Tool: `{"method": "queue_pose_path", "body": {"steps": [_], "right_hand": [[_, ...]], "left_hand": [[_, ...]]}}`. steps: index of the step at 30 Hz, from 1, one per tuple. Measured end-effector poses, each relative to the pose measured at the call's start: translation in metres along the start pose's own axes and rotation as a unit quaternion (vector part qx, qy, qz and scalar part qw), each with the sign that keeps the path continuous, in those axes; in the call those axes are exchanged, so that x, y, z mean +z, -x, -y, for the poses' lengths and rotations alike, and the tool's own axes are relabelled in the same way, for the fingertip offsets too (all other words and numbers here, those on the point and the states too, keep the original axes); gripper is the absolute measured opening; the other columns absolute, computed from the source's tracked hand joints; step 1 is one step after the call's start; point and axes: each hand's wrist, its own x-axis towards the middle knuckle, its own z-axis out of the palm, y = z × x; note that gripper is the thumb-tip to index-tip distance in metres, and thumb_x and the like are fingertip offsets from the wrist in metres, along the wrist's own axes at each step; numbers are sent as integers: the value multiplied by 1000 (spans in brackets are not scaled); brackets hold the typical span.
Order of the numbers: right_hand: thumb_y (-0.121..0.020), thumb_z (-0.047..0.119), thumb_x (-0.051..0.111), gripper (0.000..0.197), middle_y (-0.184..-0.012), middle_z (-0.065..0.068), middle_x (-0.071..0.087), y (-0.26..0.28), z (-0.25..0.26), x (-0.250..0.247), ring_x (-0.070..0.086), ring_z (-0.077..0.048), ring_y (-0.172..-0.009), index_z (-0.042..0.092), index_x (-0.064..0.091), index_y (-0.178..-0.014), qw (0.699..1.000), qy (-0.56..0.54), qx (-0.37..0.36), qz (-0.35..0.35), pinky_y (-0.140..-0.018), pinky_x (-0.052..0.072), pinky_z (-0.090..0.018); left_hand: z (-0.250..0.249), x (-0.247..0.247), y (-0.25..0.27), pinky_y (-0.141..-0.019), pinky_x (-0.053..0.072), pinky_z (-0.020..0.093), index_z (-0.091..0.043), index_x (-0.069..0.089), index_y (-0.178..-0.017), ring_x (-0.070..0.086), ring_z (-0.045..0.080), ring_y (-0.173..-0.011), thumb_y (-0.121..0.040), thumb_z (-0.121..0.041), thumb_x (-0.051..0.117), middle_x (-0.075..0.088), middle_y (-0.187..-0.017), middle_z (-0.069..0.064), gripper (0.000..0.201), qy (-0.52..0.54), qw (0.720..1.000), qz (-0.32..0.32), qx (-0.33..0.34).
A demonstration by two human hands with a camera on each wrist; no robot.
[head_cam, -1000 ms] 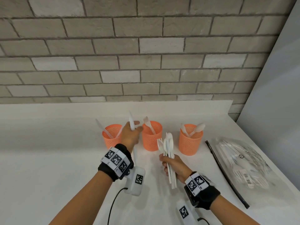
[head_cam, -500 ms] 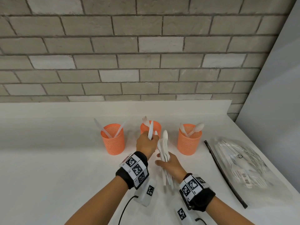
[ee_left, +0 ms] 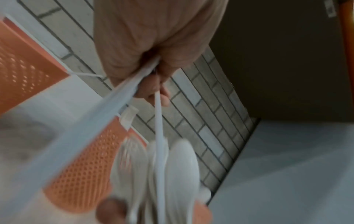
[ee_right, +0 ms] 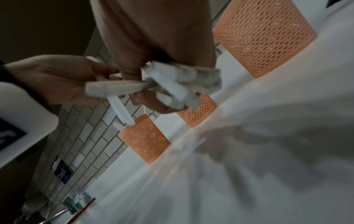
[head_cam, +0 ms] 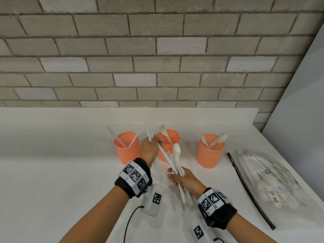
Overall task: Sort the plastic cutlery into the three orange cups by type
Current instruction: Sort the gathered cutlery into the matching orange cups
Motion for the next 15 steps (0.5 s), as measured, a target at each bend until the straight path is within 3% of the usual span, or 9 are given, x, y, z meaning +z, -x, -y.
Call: {"method": "queue_pose_path", "body": {"steps": [2,5,9,12,15], "right_hand": [[-92,12,55,8,-62,-2,54,1,1,-2,48,-5,-40,13,58,-100,998,-45,21,30,-42,40,-17],[-94,17,51,18,-56,0,55,0,2,-6,48,-11,-43,14,56,-111,989,-118,49,75,-44,42,-21],[-95,27,49,27,-51,2,47,-2,4,-5,44,-10,-42,16,54,-119,985,-135,55,94,-45,41,-22],[-96,31,45,28,-52,3,47,-3,6,-4,42,-9,-41,18,53,-119,986,-130,52,93,-44,35,-20],[-95,32,45,29,-56,1,51,-4,9,-4,44,-10,-44,19,54,-119,986,-132,49,90,-44,34,-20]], "left_hand": [[-10,-19,-12,-50,45,15,-10,55,-78,57,9,-49,-101,-22,33,60,-56,0,34,72,997,-21,-4],[-27,-46,-33,-57,46,29,-13,54,-74,51,11,-41,-99,-30,40,48,-39,-5,34,143,986,-85,27],[-56,-74,-58,-51,40,24,-17,47,-63,41,2,-33,-95,-38,46,42,-53,1,38,98,965,-211,120],[-58,-87,-76,-58,43,28,-19,47,-63,44,5,-40,-97,-38,42,44,-56,-1,39,91,956,-233,155],[-39,-87,-85,-65,43,30,-18,49,-68,47,13,-51,-97,-38,40,46,-58,0,37,38,965,-225,132]]}}
